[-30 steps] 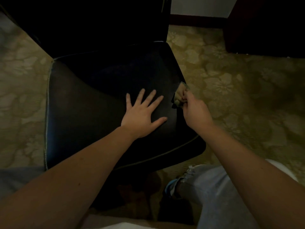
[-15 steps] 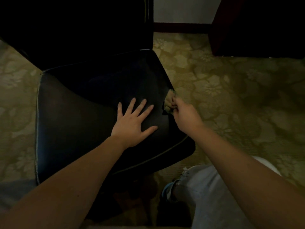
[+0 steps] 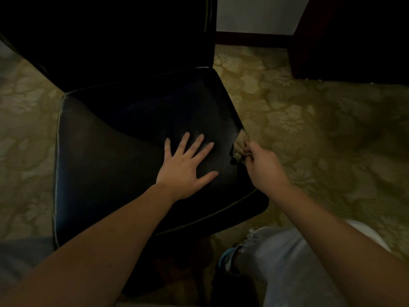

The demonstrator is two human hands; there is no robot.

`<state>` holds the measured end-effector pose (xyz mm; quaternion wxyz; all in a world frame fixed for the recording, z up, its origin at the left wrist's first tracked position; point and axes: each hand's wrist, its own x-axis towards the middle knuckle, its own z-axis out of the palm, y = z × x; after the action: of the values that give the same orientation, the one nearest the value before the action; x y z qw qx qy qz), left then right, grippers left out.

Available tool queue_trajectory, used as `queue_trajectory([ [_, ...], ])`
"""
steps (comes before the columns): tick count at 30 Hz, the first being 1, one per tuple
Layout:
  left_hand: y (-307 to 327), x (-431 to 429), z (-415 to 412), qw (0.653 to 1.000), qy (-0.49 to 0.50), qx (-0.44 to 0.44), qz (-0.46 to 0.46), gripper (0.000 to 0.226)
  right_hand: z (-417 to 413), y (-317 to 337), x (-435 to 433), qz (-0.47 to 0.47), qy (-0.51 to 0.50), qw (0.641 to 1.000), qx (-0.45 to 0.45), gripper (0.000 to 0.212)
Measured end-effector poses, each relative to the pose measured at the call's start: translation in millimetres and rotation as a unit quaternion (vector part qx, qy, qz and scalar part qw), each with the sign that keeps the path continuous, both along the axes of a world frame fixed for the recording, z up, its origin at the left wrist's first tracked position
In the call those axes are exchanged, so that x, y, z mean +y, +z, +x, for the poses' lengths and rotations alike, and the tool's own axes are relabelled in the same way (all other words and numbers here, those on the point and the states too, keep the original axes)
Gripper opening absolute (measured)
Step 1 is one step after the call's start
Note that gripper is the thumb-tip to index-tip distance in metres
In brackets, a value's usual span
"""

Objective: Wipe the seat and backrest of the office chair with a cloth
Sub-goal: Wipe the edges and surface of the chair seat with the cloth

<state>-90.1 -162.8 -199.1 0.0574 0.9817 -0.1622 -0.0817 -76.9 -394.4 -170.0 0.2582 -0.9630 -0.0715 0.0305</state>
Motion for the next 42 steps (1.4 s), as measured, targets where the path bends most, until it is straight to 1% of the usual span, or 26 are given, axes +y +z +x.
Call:
queue_trajectory([
  [7, 0, -6, 3, 1.000, 0.016, 0.000, 0.003, 0.079, 22, 3, 10, -0.002, -0.046, 0.999, 0.014, 0.031],
  [11, 1, -10, 4, 1.000, 0.028, 0.000, 0.003, 0.080, 10, 4, 3, -0.001, -0.040, 0.999, 0.018, 0.019],
  [13, 0, -11, 5, 1.000, 0.029, -0.003, 0.002, 0.080, 3, 3, 0, -0.008, -0.031, 0.999, 0.015, 0.017],
  [16, -2, -11, 5, 1.000, 0.027, -0.009, -0.001, 0.080, 4, 3, 1, -0.018, -0.037, 0.999, 0.011, 0.018],
  [23, -3, -17, 8, 0.999, 0.046, -0.014, 0.003, 0.083, 34, 2, 11, -0.015, -0.051, 0.999, 0.004, 0.022],
  [27, -2, -24, 12, 0.998, 0.065, -0.005, 0.009, 0.082, 34, 1, 5, 0.011, -0.056, 0.998, 0.005, 0.024],
  [31, -4, -26, 14, 0.997, 0.075, -0.019, 0.000, 0.082, 12, -6, -8, 0.045, -0.080, 0.996, 0.003, 0.025],
  [34, -6, -27, 14, 0.997, 0.076, -0.023, 0.011, 0.082, 10, -10, -9, 0.050, -0.072, 0.996, -0.012, 0.021],
  [38, -5, -28, 14, 0.997, 0.075, -0.019, 0.016, 0.083, 33, -9, 2, 0.024, -0.052, 0.998, -0.027, 0.024],
  [42, -4, -29, 15, 0.996, 0.082, -0.015, 0.014, 0.082, 50, -8, 6, 0.035, -0.045, 0.998, -0.020, 0.026],
])
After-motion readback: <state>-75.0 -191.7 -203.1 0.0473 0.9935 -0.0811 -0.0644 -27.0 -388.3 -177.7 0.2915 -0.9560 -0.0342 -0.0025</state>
